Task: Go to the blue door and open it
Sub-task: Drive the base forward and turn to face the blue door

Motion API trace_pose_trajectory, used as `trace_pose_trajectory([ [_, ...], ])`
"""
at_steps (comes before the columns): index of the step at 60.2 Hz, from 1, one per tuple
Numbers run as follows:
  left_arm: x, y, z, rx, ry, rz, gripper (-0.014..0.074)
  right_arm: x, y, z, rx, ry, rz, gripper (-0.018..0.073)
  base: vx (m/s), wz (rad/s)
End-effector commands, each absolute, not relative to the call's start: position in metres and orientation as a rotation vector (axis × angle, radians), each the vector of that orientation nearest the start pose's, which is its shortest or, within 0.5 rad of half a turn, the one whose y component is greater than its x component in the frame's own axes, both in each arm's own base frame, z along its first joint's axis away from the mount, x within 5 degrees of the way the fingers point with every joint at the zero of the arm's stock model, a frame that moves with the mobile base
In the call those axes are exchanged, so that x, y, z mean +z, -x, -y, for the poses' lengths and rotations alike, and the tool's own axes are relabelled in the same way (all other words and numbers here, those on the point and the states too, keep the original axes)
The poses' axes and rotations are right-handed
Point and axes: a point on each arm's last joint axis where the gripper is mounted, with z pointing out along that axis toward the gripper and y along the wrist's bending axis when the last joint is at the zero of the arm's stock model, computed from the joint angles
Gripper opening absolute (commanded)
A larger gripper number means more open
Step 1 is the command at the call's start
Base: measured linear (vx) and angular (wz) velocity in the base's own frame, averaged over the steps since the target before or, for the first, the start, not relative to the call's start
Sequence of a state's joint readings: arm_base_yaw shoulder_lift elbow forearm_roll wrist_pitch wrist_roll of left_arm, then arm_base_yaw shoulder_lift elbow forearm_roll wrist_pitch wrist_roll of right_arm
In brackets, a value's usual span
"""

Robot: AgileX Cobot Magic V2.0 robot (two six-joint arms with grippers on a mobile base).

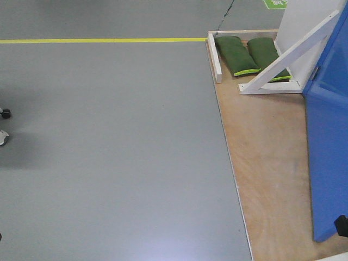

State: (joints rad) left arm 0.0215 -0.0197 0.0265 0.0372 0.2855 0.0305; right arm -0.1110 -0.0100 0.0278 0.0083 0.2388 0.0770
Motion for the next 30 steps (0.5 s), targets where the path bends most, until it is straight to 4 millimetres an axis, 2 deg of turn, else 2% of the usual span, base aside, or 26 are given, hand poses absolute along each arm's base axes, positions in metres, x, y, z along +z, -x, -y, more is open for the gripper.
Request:
trace_pose_trajectory([
  [1, 0.1856, -0.0551, -0.0014, 0.06, -0.031, -1.69, 0.007, 0.1837, -0.056, 0.0062, -0.027, -0.154, -1.658, 0.0002, 0.35, -0.01],
  [30, 0.1856, -0.0551, -0.0014, 0.06, -0.031, -1.69, 0.007, 0.1837, -0.056, 0.0062, -0.027, -0.154, -1.658, 0.0002, 0.32, -0.04],
])
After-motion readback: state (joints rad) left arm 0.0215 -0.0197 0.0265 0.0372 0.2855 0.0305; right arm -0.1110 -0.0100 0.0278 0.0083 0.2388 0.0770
